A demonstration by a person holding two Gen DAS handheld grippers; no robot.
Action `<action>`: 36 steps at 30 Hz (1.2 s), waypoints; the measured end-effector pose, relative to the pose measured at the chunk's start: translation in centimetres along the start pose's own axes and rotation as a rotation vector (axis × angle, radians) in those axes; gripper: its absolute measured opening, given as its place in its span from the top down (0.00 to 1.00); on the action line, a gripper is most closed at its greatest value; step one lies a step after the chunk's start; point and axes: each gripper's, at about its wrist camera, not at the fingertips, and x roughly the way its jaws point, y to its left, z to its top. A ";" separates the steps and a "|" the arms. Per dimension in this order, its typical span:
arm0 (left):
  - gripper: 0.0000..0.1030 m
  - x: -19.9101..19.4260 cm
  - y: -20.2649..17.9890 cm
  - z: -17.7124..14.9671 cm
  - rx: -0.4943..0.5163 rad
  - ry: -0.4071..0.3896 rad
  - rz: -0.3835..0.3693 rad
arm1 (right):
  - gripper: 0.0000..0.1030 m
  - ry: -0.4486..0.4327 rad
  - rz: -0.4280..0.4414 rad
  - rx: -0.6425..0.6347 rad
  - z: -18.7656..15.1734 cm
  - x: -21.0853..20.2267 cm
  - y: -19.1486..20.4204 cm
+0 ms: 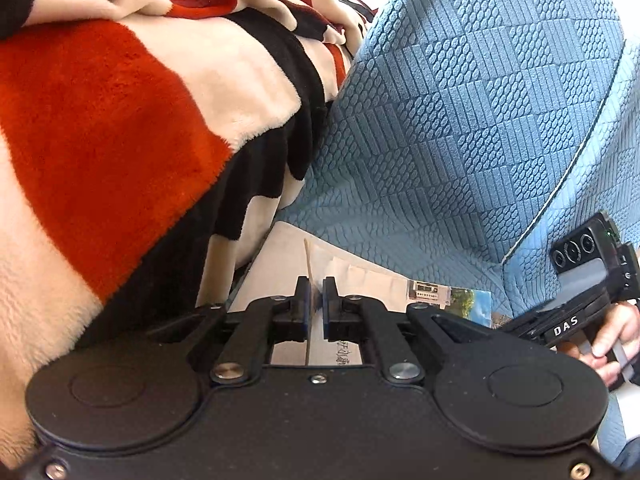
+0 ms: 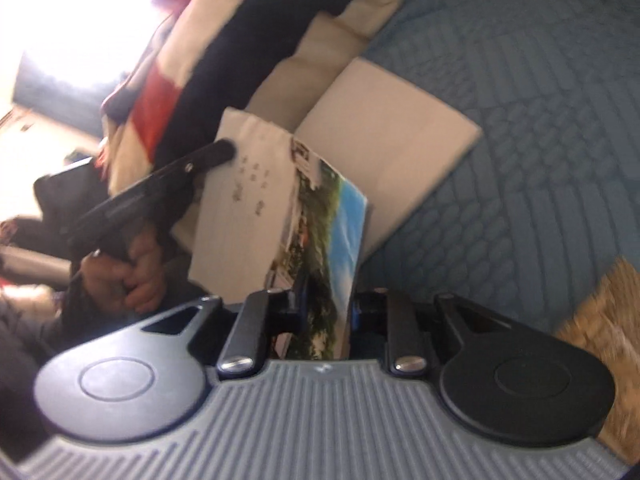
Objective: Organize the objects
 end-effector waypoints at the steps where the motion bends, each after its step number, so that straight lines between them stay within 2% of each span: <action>1: 0.96 0.0 0.1 0.0 -0.007 -0.001 0.002 | 0.79 -0.020 0.002 0.041 -0.4 -0.3 -0.3; 4: 0.96 0.0 0.2 0.1 -0.022 -0.002 0.002 | 0.80 -0.087 0.002 0.126 -1.6 -1.3 -0.5; 7: 0.96 0.0 0.3 0.1 -0.033 -0.002 0.011 | 0.85 -0.125 -0.011 0.141 -2.1 -1.8 -0.1; 13: 0.96 -1.0 0.8 0.6 -0.091 -0.012 0.028 | 0.92 -0.165 -0.066 0.079 -1.0 -2.2 2.2; 18: 0.96 -3.3 0.5 1.8 -0.138 -0.011 0.000 | 0.94 -0.197 -0.103 0.022 0.3 -4.1 5.0; 31: 0.95 -9.6 -6.2 4.5 -0.104 0.009 -0.055 | 0.94 -0.287 -0.211 -0.033 -0.8 -13.4 11.7; 36: 0.95 -10.9 -9.5 4.6 -0.109 0.039 -0.094 | 0.94 -0.285 -0.280 -0.049 -1.6 -17.3 13.6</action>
